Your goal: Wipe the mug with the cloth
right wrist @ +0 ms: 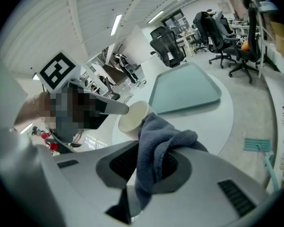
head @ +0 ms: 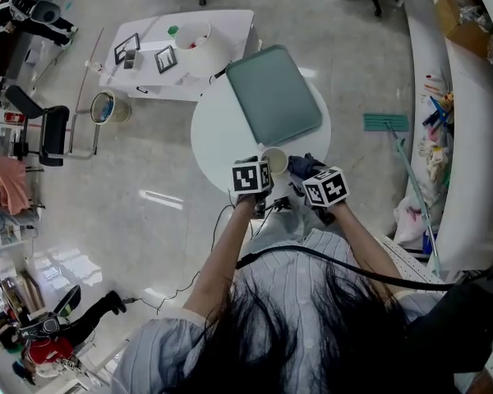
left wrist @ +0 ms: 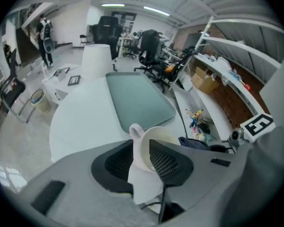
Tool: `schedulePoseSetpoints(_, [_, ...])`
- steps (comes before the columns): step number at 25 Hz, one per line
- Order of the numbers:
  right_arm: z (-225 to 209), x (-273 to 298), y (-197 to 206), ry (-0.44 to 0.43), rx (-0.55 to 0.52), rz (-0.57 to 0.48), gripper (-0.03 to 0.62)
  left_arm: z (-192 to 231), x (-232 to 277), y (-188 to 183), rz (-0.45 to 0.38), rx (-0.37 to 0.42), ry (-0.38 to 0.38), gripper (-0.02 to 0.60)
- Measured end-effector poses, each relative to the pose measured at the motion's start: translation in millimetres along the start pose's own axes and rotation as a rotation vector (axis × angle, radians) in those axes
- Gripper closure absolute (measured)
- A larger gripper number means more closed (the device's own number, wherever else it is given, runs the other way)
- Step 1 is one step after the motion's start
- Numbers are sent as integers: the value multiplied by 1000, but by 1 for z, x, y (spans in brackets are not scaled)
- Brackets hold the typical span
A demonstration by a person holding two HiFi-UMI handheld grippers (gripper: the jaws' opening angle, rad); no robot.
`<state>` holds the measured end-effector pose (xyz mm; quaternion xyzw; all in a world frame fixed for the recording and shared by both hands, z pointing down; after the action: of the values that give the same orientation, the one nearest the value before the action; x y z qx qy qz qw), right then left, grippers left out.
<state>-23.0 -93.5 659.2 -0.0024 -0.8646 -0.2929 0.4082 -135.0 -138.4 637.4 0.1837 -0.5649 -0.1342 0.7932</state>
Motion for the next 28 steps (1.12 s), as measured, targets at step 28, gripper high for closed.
schedulePoseSetpoints(28, [2,0,5,-1,2,20,514,-55,53,-10,378,1764,342,496])
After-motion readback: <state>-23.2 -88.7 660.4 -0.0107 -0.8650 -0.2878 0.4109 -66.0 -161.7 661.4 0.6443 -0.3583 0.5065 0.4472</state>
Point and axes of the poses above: the fingertips, and each gripper's own axes: x forward along the fingers, z to its left, y out of its underside, the point moved 2 cm from there along -x, backward along the fingers, and after that the axes turned 2 degrees about y, right-handed, at the moved point
